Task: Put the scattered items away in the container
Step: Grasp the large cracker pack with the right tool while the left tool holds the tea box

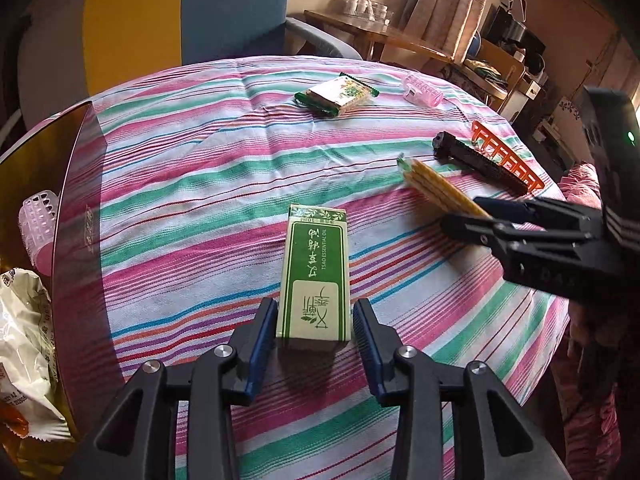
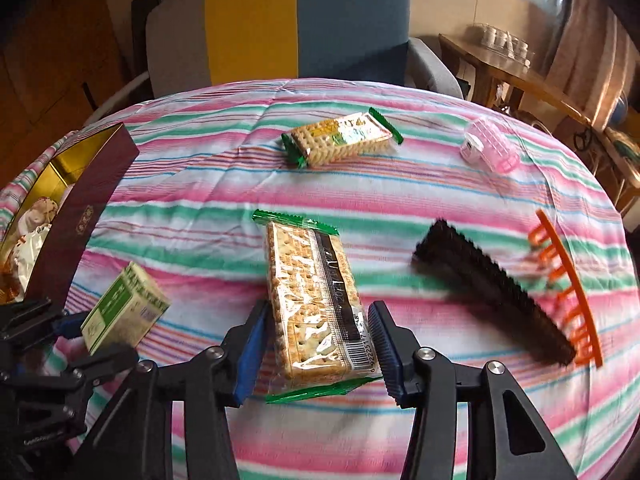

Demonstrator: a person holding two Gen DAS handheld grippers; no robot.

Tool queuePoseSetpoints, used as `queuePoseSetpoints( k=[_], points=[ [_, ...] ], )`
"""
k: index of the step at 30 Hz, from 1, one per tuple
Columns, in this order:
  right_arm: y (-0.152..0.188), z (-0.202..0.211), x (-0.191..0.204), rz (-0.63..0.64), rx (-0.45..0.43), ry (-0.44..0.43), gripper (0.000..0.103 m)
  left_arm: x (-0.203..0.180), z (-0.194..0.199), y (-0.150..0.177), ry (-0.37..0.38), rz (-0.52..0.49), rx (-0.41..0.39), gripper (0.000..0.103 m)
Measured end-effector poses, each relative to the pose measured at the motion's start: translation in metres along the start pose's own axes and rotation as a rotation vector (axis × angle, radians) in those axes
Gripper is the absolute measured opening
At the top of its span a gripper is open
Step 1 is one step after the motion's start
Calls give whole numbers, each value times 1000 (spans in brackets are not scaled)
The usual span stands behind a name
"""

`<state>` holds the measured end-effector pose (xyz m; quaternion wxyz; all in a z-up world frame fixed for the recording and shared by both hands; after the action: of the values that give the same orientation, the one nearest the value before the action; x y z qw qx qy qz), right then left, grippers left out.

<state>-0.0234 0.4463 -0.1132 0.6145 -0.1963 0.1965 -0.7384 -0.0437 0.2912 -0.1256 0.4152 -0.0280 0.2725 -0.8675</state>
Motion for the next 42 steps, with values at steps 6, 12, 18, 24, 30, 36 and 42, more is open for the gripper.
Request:
queuePoseSetpoints(
  k=[6, 12, 18, 24, 30, 36, 42],
  points=[
    [48, 25, 12, -84, 3, -63, 52, 3, 12, 10, 18, 13, 7, 45],
    [67, 50, 11, -194, -69, -120, 64, 3, 24, 7, 12, -2, -5, 47],
    [68, 58, -5, -276, -122, -100, 67, 1, 12, -12, -18, -35, 12, 49],
    [60, 51, -3, -289, -124, -80, 67, 2, -3, -20, -13, -16, 36, 47],
    [48, 35, 10, -227, -98, -51, 67, 0, -9, -15, -28, -32, 37, 38],
    [48, 19, 17, -168, -54, 12, 50, 0, -4, -8, -14, -18, 20, 33],
    [62, 29, 23, -188, -68, -26, 49, 0, 8, 9, 44, 48, 22, 32]
  ],
)
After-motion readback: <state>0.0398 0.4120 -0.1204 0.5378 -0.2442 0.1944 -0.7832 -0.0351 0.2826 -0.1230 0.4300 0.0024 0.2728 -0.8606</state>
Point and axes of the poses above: each gripper's, at about its wrist camera, not at the fingertips, and z roughly against the way its jaws point, x to its left, y to its underside, the point moved 6 cm from there along -z, roughly the way its jaws point, and after that the axes turned 1 degree about z, right-handed, at the moved point
